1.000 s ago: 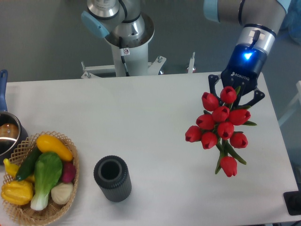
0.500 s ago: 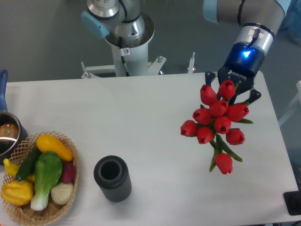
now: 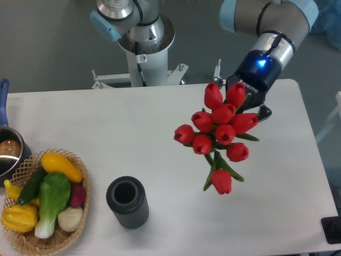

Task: Insert the flowers into the vase
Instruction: 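Carry the tulip bunch toward the black cylindrical vase, then lower the tulip stems into the vase opening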

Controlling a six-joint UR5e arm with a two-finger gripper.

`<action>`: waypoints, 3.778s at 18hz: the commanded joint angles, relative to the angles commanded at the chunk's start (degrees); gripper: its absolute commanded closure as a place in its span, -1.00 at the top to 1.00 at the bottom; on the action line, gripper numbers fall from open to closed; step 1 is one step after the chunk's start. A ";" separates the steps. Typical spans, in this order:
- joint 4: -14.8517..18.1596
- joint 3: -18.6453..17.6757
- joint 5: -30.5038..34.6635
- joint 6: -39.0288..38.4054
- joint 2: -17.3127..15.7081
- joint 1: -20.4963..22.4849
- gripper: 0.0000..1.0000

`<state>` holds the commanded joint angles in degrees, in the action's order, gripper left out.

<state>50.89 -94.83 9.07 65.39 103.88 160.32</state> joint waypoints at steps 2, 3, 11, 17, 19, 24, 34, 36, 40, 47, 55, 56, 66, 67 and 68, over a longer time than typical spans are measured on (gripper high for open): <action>-0.61 0.26 -0.63 0.61 1.14 -1.14 -0.45; -1.23 0.44 -0.63 1.75 1.76 -2.19 -0.45; -1.67 1.05 -2.21 8.09 3.78 -7.12 -0.48; -1.93 1.06 -9.23 10.28 4.40 -9.50 -0.47; -1.93 0.53 -10.55 10.28 4.40 -9.67 -0.47; -1.85 -0.53 -15.92 10.46 4.57 -9.76 -0.47; -1.85 -0.26 -19.35 12.66 8.70 -10.73 -0.47; -1.76 -0.09 -19.44 12.66 8.70 -10.73 -0.47; -1.76 -0.09 -19.44 12.66 9.58 -11.43 -0.47; -1.76 -0.09 -19.62 12.66 10.46 -12.22 -0.47; -1.67 -0.44 -19.62 12.66 11.25 -12.75 -0.47; -1.67 -0.35 -19.62 12.66 11.43 -12.75 -0.47; -1.76 -0.09 -19.53 12.92 13.71 -13.01 -0.47; -1.76 -0.09 -19.44 13.44 14.24 -13.10 -0.47; -1.76 -0.17 -19.44 14.41 14.68 -13.10 -0.47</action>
<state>49.13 -95.01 -10.37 79.79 118.56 147.22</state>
